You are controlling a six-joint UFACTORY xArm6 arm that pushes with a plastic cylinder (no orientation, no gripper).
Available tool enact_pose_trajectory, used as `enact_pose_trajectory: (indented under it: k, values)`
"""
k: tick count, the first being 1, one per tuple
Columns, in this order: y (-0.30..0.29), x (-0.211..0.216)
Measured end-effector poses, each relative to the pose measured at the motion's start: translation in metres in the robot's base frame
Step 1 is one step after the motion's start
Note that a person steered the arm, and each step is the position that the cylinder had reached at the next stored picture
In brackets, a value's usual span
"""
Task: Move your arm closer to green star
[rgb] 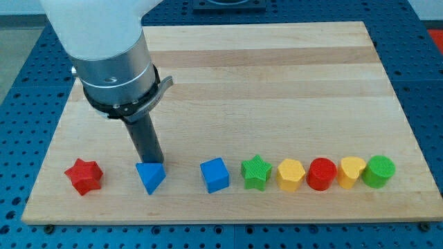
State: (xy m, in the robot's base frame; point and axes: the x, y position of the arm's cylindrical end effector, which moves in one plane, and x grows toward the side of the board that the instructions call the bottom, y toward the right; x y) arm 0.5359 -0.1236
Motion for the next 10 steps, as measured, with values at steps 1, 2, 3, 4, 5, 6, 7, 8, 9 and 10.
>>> enact_pose_trajectory:
  k: [1,2,3,4,5,6,7,8,9,10]
  values:
    - [0.000,0.000]
    - [0.000,-0.007]
    - [-0.014,-0.025]
    - [-0.069,-0.025]
    - [-0.138,-0.025]
    - [-0.180,-0.021]
    - [-0.181,0.018]
    - [-0.177,0.072]
    - [-0.155,0.082]
    - [-0.092,0.082]
